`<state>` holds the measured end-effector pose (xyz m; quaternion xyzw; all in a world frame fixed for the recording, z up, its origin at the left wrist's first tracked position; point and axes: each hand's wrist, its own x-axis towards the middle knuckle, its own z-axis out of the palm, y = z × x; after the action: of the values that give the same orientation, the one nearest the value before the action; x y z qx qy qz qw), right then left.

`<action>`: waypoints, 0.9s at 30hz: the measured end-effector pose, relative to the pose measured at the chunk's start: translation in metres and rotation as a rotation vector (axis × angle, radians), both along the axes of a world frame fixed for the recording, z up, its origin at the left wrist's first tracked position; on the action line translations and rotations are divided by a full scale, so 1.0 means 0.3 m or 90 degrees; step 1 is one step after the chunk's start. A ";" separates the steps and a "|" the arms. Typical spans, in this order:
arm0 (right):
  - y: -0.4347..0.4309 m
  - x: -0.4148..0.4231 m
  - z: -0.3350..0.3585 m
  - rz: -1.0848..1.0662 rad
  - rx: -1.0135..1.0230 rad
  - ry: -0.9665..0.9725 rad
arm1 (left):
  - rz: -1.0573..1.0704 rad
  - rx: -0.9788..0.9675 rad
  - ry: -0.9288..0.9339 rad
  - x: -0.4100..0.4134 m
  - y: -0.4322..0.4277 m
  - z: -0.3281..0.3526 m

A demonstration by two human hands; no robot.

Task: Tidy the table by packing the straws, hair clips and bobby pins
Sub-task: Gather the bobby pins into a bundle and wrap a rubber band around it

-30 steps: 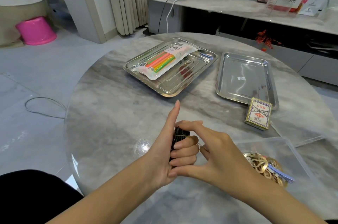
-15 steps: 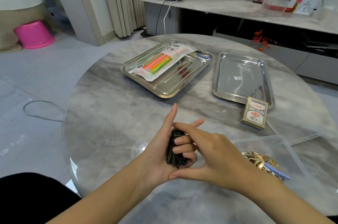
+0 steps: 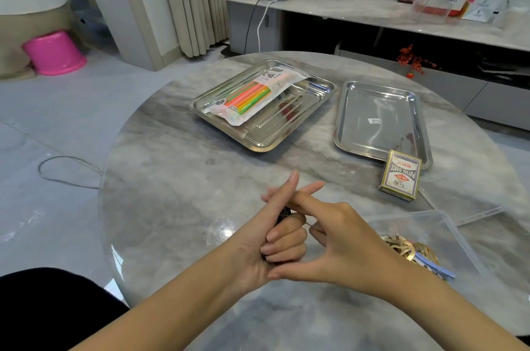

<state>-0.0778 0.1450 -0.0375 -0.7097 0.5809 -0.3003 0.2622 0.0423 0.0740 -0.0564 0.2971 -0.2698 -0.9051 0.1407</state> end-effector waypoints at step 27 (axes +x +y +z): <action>0.062 0.060 -0.037 0.070 -0.132 0.291 | 0.111 0.057 -0.116 -0.011 -0.048 -0.028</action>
<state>-0.0597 0.1635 -0.0485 -0.8126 0.5519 -0.1755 0.0654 0.0389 0.0596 -0.0649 0.4066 -0.2140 -0.8696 0.1806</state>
